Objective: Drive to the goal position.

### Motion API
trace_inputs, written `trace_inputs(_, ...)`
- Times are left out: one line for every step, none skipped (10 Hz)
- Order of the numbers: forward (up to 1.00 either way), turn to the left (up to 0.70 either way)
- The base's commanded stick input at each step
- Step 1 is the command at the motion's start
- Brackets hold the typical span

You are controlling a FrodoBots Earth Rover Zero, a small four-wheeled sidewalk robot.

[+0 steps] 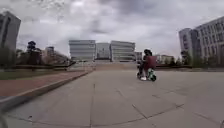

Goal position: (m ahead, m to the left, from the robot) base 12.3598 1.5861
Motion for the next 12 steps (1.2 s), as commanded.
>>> trace_inputs(1.0, 0.03)
trace_inputs(1.0, 0.1)
trace_inputs(1.0, 0.23)
trace_inputs(1.0, 0.37)
trace_inputs(1.0, 0.28)
trace_inputs(1.0, 0.0)
trace_inputs(1.0, 0.0)
trace_inputs(1.0, 0.0)
trace_inputs(1.0, 0.0)
trace_inputs(1.0, 0.0)
trace_inputs(1.0, 0.0)
trace_inputs(1.0, 0.0)
